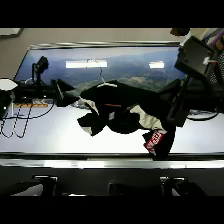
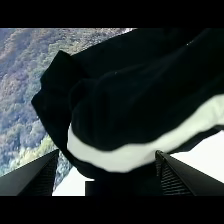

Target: Fold the clothes and pants, and hang the long-sleeved shirts on hangers.

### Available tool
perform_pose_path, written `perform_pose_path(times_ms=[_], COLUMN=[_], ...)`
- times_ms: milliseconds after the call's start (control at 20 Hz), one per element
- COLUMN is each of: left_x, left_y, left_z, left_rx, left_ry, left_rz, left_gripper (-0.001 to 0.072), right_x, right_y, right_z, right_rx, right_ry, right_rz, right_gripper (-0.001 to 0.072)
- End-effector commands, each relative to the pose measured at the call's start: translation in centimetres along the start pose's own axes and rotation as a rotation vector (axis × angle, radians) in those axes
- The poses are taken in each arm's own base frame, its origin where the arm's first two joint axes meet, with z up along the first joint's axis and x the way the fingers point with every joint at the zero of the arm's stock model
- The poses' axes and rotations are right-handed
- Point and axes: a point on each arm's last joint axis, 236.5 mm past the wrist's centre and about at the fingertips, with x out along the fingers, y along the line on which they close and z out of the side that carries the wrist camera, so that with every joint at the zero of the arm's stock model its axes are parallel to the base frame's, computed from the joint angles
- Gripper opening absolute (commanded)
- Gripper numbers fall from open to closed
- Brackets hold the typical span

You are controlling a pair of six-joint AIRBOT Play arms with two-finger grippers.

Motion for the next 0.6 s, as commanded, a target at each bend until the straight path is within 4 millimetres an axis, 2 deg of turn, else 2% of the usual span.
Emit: perform_pose_path(times_ms=[0,150,350,400,500,550], left_x=[2.8,4.4,5.6,5.8,6.0,6.1], left_y=[-1.4,-2.3,-3.0,-3.2,-3.2,-3.2], left_z=[0.3,-0.3,-0.3,-0.3,-0.5,-0.5], left_rx=[0.052,0.045,0.041,0.037,0.033,0.032], left_ry=[-0.011,0.006,-0.010,-0.010,-0.007,-0.006], left_rz=[-0.044,-0.085,-0.121,-0.127,-0.131,-0.131], left_gripper=[0.0668,0.0667,0.0650,0.0559,0.0441,0.0434], right_x=[0.6,0.6,0.6,0.6,0.6,0.6], right_y=[0.2,0.1,0.1,0.1,0.1,0.1], right_z=[-0.6,-0.6,-0.7,-0.7,-0.7,-0.7], right_rx=[0.006,0.005,0.005,0.005,0.005,0.005], right_ry=[0.026,0.027,0.027,0.027,0.027,0.027], right_rz=[0.028,0.024,0.025,0.025,0.025,0.026], right_gripper=[0.0042,0.0042,0.0042,0.0042,0.0042,0.0042])
